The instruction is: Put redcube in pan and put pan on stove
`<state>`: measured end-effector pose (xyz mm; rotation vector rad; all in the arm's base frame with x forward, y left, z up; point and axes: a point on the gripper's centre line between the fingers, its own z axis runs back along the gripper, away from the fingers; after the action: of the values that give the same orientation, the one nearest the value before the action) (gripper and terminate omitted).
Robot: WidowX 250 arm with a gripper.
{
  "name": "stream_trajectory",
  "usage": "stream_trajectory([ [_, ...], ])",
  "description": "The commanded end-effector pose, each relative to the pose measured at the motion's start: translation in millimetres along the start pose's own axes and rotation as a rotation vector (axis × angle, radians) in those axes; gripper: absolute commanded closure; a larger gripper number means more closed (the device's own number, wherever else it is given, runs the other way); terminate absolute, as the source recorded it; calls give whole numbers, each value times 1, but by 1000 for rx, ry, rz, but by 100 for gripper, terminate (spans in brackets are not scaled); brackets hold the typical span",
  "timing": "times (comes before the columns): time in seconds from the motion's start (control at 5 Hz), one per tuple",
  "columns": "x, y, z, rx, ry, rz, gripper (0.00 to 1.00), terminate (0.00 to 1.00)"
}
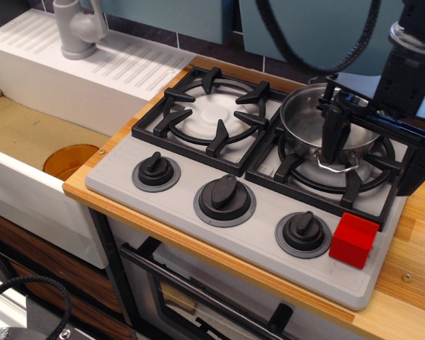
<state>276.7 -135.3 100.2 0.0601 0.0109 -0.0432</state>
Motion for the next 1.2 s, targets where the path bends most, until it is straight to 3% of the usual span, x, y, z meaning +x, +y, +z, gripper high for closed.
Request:
stream_trajectory([
  [0.0, 0, 0, 0, 0, 0, 0, 0, 0],
  [1.0, -2, -6, -44, -17, -86, -12, 0, 0],
])
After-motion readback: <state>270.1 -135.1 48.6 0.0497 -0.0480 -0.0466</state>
